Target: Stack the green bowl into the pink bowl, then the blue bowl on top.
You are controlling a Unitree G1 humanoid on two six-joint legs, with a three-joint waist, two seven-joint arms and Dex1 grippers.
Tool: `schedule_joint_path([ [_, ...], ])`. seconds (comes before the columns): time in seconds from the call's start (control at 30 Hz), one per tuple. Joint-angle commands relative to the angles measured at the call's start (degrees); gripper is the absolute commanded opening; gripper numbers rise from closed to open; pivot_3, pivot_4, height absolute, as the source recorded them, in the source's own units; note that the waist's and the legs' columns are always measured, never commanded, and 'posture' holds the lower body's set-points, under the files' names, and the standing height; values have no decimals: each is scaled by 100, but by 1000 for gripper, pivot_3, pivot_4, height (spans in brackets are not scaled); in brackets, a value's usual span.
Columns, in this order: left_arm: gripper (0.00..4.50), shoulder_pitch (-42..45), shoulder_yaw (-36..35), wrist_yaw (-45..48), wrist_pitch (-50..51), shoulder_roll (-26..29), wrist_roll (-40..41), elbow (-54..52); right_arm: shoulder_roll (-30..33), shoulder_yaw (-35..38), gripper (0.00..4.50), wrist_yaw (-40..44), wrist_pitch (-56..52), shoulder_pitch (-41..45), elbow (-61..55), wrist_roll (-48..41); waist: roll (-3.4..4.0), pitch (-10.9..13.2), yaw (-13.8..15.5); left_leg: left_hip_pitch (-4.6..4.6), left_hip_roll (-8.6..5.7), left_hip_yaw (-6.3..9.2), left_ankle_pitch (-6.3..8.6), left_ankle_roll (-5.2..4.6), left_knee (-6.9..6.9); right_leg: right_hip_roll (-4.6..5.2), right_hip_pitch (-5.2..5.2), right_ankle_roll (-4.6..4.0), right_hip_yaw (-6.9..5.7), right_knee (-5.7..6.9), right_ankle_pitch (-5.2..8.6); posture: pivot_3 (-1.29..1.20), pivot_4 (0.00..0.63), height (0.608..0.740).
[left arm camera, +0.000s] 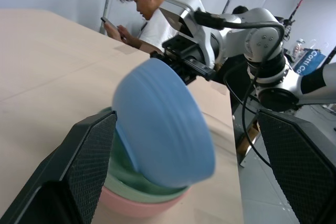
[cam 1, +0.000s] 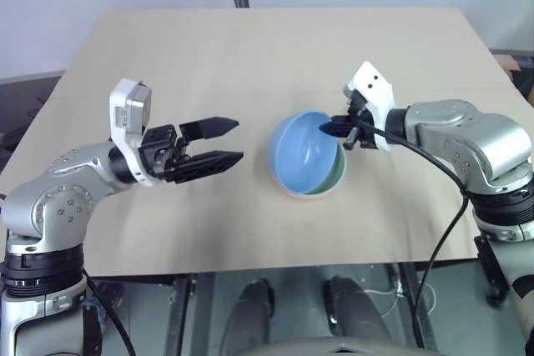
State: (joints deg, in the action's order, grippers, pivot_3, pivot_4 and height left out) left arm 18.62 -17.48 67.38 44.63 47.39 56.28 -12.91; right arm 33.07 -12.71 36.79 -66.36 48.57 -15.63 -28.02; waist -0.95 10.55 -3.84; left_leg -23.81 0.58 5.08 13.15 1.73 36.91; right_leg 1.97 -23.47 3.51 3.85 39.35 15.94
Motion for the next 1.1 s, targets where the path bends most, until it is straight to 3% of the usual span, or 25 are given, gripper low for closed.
schedule_joint_path([
  [0.03, 4500, -39, -100, 187, -126, 126, -6, -136, -27, 75, 61, -62, -26, 212, -18, 75, 0, 0, 5, 0, 0, 0, 0, 0, 0, 0, 0, 0, 0, 0, 0, 0, 150, 740],
  [0.63, 4500, -31, -99, 305, -387, 140, -229, -35, 31, 4, 61, 60, -97, 163, -89, 119, 0, 0, 9, 0, 0, 1, 0, 0, 0, 0, 0, 0, 0, 0, 0, 0, 150, 740],
  [0.73, 4500, -24, -102, 323, -385, 137, -228, -28, 68, -6, 976, 113, -60, 140, -151, 112, 0, 0, 9, 0, 0, 1, 0, 0, 0, 0, 0, 0, 0, 0, 0, 0, 150, 740],
  [0.83, 4500, 8, -88, 333, -384, 125, -241, -3, 110, -2, 2381, 165, -49, 126, -213, 94, 0, 0, 9, 0, 0, 1, 0, 0, 0, 0, 0, 0, 0, 0, 0, 0, 150, 740],
  [0.9, 4500, 30, -76, 342, -386, 117, -248, 16, 136, 28, 3608, 185, -55, 130, -244, 86, 0, 0, 7, 0, 0, 1, 0, 0, 0, 0, 0, 0, 0, 0, 0, 0, 150, 740],
  [0.97, 4500, 39, -69, 350, -389, 114, -252, 20, 142, 111, 4441, 196, -116, 146, -273, 39, 0, 0, 8, 0, 0, 1, 0, 0, 0, 0, 0, 0, 0, 0, 0, 0, 150, 740],
  [1.1, 4500, 44, -74, 345, -380, 108, -239, 16, 289, 295, 4441, 305, -225, 153, -418, -129, 0, 0, 11, 0, 0, 1, 0, 0, 0, 0, 0, 0, 0, 0, 0, 0, 150, 740],
])
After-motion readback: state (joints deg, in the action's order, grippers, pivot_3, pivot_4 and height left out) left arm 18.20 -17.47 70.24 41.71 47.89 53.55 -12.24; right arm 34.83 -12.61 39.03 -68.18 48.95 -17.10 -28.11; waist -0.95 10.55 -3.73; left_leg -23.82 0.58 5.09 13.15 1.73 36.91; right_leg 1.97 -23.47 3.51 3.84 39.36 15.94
